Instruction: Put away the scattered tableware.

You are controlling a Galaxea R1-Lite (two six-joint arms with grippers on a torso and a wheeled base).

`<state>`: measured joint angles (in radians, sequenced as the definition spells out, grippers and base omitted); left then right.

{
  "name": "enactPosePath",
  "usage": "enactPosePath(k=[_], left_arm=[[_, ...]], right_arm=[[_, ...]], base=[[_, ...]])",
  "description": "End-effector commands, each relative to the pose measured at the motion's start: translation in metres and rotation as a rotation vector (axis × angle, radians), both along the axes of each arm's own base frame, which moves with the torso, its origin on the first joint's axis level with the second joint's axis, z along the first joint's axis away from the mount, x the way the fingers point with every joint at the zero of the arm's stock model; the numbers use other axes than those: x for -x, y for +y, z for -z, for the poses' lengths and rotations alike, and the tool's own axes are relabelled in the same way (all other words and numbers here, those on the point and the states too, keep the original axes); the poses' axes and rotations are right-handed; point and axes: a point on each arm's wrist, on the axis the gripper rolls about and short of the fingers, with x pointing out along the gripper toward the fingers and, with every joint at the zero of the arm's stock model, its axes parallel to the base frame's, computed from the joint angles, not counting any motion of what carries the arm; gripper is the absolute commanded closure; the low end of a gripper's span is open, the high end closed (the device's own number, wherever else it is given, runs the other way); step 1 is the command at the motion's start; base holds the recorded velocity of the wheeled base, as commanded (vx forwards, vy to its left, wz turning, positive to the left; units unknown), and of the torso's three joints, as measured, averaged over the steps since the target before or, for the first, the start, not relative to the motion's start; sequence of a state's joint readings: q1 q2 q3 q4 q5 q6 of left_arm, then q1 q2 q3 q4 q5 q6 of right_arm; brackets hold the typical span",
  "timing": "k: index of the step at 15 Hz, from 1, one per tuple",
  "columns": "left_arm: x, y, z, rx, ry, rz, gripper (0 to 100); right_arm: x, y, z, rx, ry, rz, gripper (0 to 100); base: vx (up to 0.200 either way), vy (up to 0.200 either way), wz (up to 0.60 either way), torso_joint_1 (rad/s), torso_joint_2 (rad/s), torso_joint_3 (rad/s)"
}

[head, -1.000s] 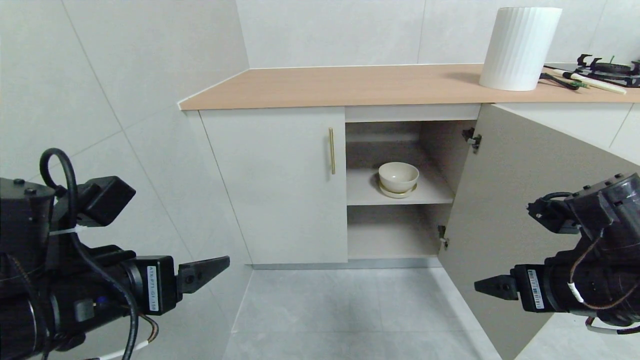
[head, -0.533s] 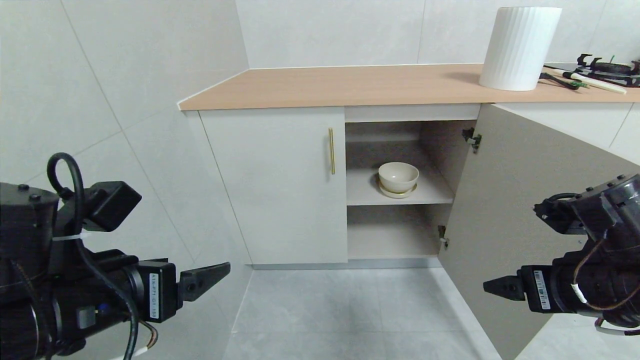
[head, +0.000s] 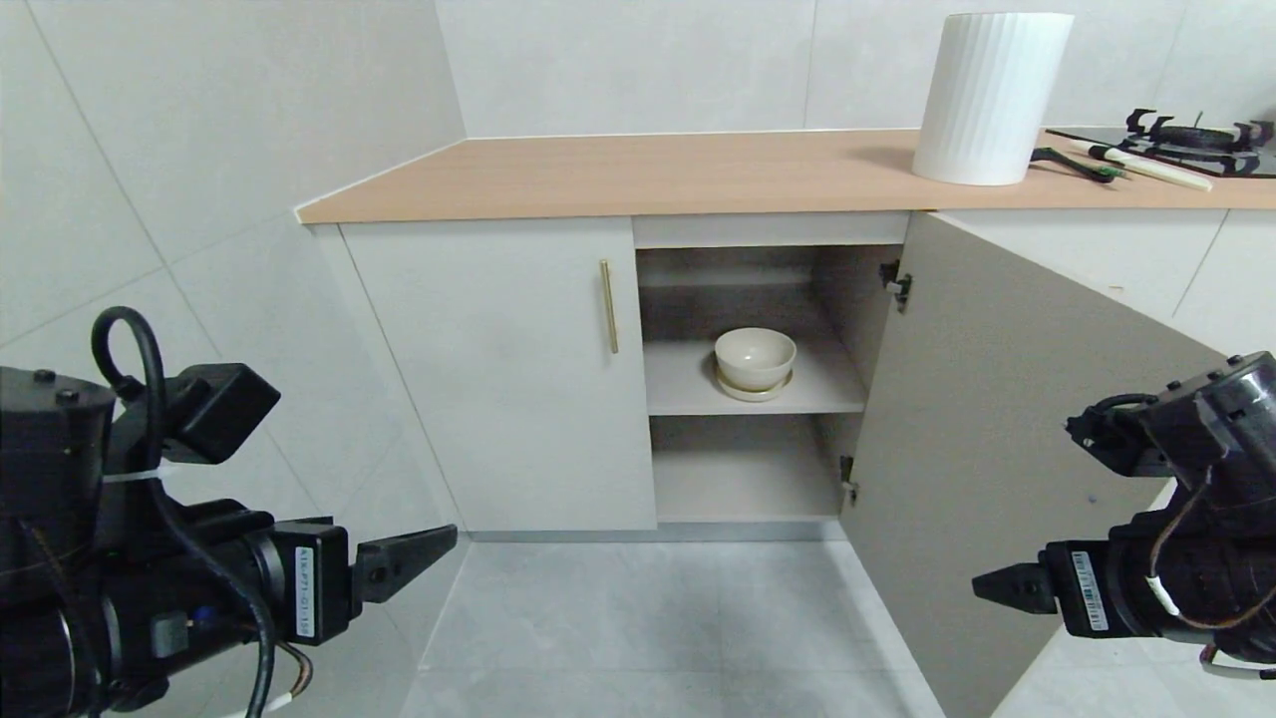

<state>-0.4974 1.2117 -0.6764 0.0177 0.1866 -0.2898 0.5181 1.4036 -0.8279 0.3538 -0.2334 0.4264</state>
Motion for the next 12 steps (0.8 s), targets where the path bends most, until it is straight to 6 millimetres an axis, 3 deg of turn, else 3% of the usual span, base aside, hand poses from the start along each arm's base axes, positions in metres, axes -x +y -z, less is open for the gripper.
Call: enactPosePath(k=[1, 4, 8, 12], left_arm=[[0.0, 0.0, 0.0, -0.001, 0.002, 0.001, 0], [0.0, 0.0, 0.0, -0.001, 0.002, -0.001, 0], [0.0, 0.0, 0.0, 0.001, 0.0, 0.0, 0], [0.0, 0.0, 0.0, 0.001, 0.0, 0.0, 0]], right_arm=[[0.003, -0.001, -0.006, 0.011, 0.02, 0.0, 0], [0.008, -0.008, -0.018, 0.03, 0.056, 0.016, 0], [0.028, -0.029, -0.05, 0.031, 0.024, 0.08, 0], [0.025, -0.052, -0.065, 0.026, -0.029, 0.195, 0]], base=[[0.0, -0.2, 0.0, -0.007, 0.01, 0.002], [0.0, -0.2, 0.0, 0.004, 0.0, 0.001], [0.0, 0.0, 0.0, 0.0, 0.0, 0.0], [0.0, 0.0, 0.0, 0.0, 0.0, 0.0]])
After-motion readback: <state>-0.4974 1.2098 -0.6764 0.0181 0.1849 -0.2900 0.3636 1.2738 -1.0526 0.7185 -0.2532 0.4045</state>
